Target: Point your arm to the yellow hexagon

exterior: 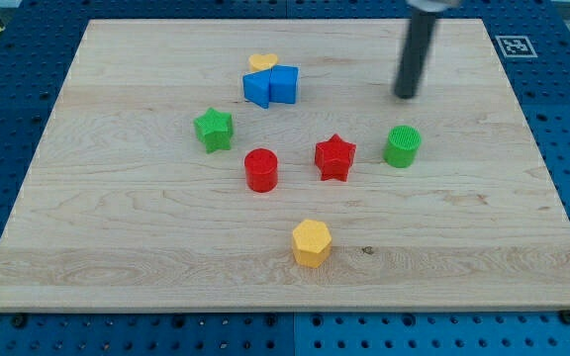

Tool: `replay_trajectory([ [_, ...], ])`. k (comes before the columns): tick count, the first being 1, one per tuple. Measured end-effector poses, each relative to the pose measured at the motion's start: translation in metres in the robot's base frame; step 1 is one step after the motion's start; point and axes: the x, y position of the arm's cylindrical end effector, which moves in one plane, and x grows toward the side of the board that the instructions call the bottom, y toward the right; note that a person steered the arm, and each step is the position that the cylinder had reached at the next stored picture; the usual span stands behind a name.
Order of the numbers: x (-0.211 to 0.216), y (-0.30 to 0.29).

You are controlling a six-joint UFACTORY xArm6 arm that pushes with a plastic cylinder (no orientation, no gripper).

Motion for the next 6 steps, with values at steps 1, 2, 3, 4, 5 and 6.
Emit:
replay_trajectory([
  [1,0.086,0.045],
  [2,0.159,0.039],
  [3,0.173,-0.02],
  [4,0.173,-0.093],
  [5,0.173,-0.171],
  [6,0.173,-0.241],
])
